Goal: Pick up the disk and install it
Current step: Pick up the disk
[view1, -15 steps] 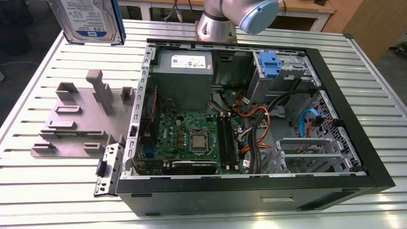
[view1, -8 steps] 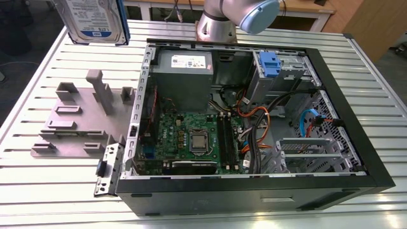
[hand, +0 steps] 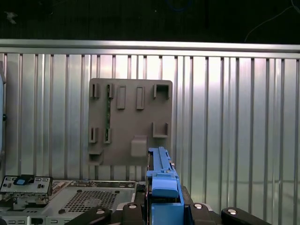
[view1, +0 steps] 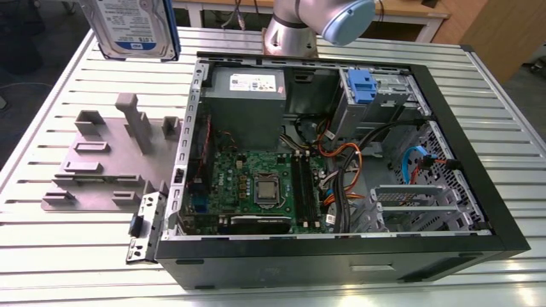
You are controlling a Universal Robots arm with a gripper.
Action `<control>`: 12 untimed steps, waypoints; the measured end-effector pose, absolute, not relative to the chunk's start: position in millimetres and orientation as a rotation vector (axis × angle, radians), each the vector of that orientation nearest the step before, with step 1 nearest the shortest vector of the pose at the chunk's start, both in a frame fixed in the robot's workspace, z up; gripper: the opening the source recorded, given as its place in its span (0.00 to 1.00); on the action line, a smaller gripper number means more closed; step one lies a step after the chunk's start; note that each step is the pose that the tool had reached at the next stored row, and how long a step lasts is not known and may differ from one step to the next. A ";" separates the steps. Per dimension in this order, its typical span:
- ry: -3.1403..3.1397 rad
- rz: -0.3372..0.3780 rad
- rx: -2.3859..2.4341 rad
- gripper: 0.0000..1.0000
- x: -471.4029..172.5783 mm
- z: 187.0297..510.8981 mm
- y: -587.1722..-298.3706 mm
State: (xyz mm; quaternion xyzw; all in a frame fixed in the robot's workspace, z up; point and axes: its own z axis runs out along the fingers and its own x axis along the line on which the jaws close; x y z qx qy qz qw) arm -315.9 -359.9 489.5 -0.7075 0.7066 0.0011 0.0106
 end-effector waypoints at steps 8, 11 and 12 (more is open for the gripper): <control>2.205 0.004 -2.208 0.36 -312.2 489.6 -359.9; 2.205 0.003 -2.208 0.36 -312.1 489.5 -359.9; 2.205 0.004 -2.208 0.36 -312.0 489.6 -359.9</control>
